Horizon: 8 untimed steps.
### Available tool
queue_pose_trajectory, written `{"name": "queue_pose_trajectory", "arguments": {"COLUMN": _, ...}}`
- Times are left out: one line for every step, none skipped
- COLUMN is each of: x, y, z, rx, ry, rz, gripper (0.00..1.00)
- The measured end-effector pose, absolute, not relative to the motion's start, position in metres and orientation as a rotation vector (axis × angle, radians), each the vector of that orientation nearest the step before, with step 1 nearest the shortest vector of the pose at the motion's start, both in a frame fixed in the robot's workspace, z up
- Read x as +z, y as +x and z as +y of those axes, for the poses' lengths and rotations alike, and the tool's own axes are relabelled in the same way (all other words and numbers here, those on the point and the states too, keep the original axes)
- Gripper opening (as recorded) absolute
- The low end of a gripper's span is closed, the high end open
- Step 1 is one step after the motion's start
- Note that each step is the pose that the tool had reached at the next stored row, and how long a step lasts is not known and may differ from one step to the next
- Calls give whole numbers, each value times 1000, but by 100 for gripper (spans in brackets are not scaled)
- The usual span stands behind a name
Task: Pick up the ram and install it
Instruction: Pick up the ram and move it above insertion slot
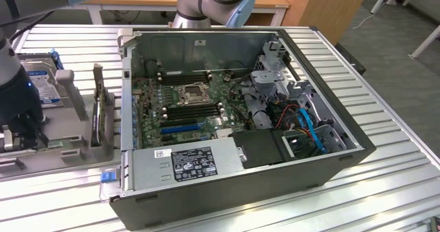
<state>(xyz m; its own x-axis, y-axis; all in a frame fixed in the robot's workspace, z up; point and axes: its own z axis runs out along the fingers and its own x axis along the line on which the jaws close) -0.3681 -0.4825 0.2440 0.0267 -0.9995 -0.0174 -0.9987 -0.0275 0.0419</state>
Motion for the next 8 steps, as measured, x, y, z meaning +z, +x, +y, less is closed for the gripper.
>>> {"name": "queue_pose_trajectory", "arguments": {"x": 246, "y": -368, "z": -483, "rx": -65, "ry": 2238, "rz": -2178, "gripper": 11}}
{"name": "queue_pose_trajectory", "arguments": {"x": 248, "y": -368, "z": -483, "rx": -65, "ry": 2238, "rz": -2178, "gripper": 11}}
{"name": "queue_pose_trajectory", "arguments": {"x": 249, "y": -368, "z": -482, "rx": -65, "ry": 2238, "rz": -2178, "gripper": 11}}
{"name": "queue_pose_trajectory", "arguments": {"x": 251, "y": -368, "z": -483, "rx": -65, "ry": 2238, "rz": -2178, "gripper": 11}}
{"name": "queue_pose_trajectory", "arguments": {"x": 252, "y": -368, "z": -483, "rx": -65, "ry": 2238, "rz": -2178, "gripper": 11}}
{"name": "queue_pose_trajectory", "arguments": {"x": 254, "y": -368, "z": -483, "rx": -65, "ry": 2238, "rz": -2178, "gripper": 11}}
{"name": "queue_pose_trajectory", "arguments": {"x": 255, "y": -368, "z": -483, "rx": -65, "ry": 2238, "rz": -2178, "gripper": 11}}
{"name": "queue_pose_trajectory", "arguments": {"x": 257, "y": -368, "z": -483, "rx": -65, "ry": 2238, "rz": -2178, "gripper": 11}}
